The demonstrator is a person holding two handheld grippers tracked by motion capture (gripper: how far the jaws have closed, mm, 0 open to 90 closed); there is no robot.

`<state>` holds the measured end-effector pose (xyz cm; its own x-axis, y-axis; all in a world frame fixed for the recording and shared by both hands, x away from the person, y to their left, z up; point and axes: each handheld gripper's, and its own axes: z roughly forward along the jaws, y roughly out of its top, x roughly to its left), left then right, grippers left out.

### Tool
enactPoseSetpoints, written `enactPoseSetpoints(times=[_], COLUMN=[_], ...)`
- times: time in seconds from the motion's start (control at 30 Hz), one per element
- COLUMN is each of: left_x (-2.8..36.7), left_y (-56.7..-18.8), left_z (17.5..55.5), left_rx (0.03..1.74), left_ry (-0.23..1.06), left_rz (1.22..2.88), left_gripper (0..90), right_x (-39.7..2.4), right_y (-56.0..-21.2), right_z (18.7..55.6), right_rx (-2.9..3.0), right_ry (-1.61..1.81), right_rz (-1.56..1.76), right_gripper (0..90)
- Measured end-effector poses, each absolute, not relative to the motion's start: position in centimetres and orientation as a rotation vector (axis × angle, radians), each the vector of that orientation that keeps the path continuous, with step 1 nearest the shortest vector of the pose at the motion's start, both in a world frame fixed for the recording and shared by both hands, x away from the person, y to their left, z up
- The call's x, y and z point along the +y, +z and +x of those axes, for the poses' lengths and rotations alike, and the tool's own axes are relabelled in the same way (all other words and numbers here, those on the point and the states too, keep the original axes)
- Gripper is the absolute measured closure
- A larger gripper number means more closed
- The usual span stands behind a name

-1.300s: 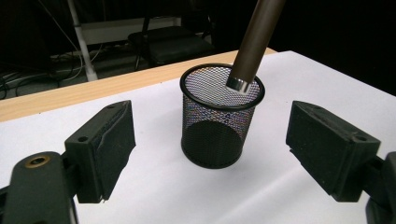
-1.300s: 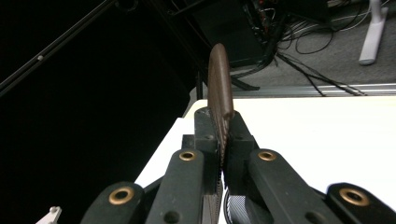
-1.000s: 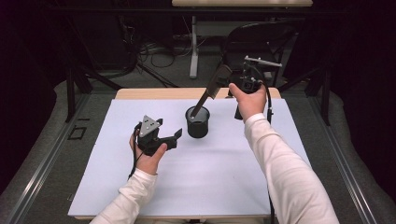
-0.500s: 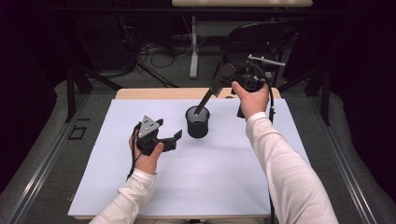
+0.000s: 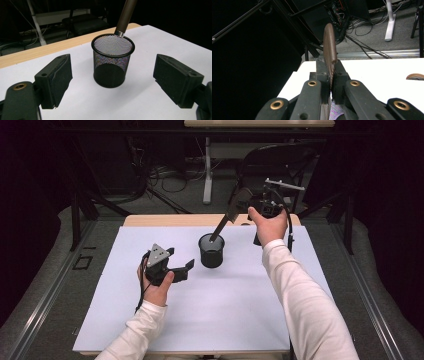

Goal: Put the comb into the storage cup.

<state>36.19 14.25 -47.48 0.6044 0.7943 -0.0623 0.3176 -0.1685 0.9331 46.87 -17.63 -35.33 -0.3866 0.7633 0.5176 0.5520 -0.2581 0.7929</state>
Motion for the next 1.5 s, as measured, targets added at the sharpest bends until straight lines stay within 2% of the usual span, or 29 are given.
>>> enactPoseSetpoints(times=[1.0, 1.5], left_x=[14.5, 14.7], left_y=[-47.4, -47.1], left_z=[36.2, 36.1], left_rx=[0.913, 0.906], left_ry=[0.549, 0.543], left_rz=[1.736, 1.719], left_gripper=[15.7, 15.7], right_x=[-15.2, -15.3], right_y=[-37.5, -39.3], right_z=[47.8, 47.8], right_rx=[1.788, 1.78], right_ry=[1.609, 1.598], right_rz=[1.63, 1.678], right_gripper=[87.3, 87.3])
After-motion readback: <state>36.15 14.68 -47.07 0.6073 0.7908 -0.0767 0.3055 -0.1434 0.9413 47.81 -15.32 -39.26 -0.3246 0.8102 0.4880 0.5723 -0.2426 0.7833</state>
